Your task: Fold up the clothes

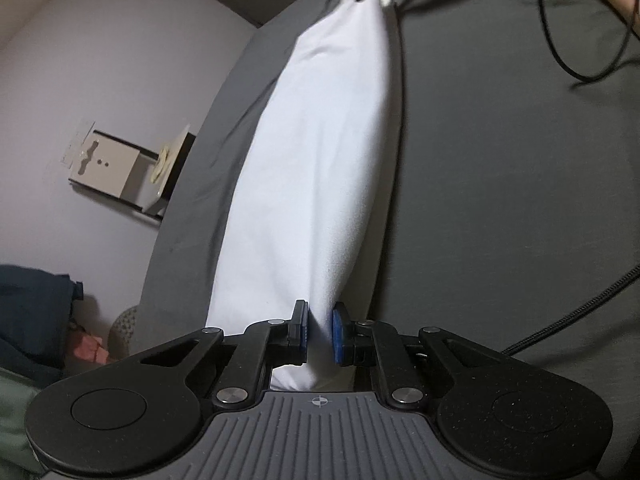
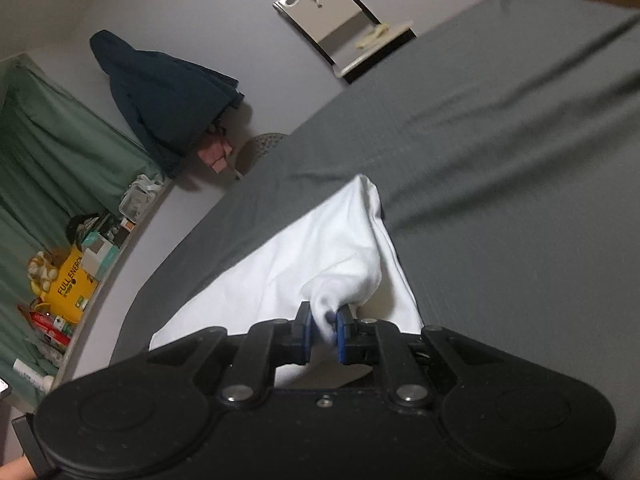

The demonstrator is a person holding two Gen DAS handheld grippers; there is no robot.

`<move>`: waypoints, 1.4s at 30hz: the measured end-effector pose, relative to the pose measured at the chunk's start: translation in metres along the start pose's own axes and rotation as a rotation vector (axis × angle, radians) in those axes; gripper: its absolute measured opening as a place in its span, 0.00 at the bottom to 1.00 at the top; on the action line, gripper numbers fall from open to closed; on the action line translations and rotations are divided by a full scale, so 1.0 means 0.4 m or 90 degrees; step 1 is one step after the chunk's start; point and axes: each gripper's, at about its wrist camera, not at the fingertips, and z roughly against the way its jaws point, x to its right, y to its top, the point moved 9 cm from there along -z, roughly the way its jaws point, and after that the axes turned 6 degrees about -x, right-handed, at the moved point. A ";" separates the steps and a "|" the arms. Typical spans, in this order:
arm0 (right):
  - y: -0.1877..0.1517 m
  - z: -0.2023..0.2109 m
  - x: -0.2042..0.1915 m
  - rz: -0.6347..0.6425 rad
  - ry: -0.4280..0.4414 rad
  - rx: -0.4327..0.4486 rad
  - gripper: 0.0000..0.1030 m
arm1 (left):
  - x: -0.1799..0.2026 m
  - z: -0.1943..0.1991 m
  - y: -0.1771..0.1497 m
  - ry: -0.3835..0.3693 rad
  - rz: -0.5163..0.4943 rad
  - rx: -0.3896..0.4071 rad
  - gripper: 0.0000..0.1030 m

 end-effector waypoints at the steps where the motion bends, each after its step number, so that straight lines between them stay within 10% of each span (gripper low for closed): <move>1: -0.002 -0.002 0.004 0.001 -0.004 -0.001 0.11 | 0.009 -0.006 -0.004 -0.006 -0.006 -0.004 0.11; 8: -0.035 -0.017 0.054 -0.051 -0.013 -0.030 0.14 | 0.037 -0.031 -0.022 -0.030 0.017 -0.027 0.13; 12: -0.038 0.017 0.045 -0.024 -0.038 -0.022 0.25 | 0.009 -0.010 -0.037 -0.067 0.081 -0.033 0.32; 14: -0.033 0.045 0.042 -0.003 -0.065 0.001 0.31 | -0.029 0.002 -0.054 -0.083 0.149 -0.029 0.73; 16: -0.024 0.069 0.029 0.036 -0.101 0.031 0.33 | -0.091 0.043 -0.058 -0.059 0.243 0.012 0.89; 19: -0.010 0.095 -0.020 0.115 -0.137 0.085 0.49 | -0.177 0.086 -0.057 -0.034 0.406 0.079 0.89; 23: -0.007 0.092 -0.132 0.221 -0.150 0.175 0.97 | -0.256 0.085 -0.036 -0.048 0.650 0.171 0.90; 30: -0.043 -0.076 -0.266 0.324 -0.155 0.137 1.00 | -0.204 -0.074 0.019 -0.135 0.876 0.231 0.90; 35: -0.033 -0.169 -0.297 0.309 -0.193 0.160 1.00 | -0.090 -0.156 -0.018 -0.157 0.877 0.183 0.89; 42: -0.078 -0.275 -0.278 0.403 -0.200 0.042 1.00 | -0.058 -0.207 -0.046 -0.145 0.848 0.116 0.89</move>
